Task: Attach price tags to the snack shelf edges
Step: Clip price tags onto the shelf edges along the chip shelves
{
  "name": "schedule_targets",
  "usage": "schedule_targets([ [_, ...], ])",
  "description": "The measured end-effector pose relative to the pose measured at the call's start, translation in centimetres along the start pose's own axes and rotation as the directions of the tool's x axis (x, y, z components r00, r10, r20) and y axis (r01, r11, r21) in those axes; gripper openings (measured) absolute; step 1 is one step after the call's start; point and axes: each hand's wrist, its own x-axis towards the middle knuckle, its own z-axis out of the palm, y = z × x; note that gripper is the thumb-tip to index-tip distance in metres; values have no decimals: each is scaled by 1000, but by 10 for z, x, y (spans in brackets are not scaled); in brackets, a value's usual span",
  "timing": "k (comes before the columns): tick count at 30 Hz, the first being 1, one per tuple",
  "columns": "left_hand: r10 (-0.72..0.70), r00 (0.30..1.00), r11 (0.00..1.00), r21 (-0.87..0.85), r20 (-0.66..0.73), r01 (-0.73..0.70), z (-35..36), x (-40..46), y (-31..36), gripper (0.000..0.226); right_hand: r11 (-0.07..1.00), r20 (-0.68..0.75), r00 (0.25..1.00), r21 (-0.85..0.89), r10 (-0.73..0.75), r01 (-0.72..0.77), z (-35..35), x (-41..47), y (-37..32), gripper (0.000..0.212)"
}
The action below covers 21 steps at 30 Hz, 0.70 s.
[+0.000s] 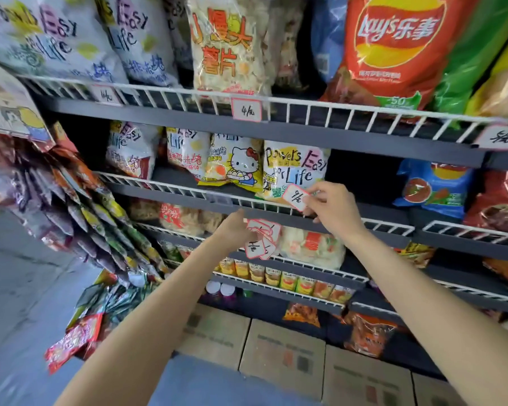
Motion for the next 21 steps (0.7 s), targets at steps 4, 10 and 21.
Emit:
schedule_targets([
  [4, -38, 995, 994, -109, -95, 27, -21, 1, -21, 86, 996, 15, 998, -59, -61, 62, 28, 6, -15, 14],
  [10, -63, 998, 913, -403, 6, 60, -59, 9, -49, 98, 993, 27, 997, -91, -77, 79, 80, 17, -42, 16],
  [21, 68, 969, 888, -457, 237, 49, -100, 23, -71, 84, 948, -86, 991, -310, -101, 69, 138, 25, -70, 19],
])
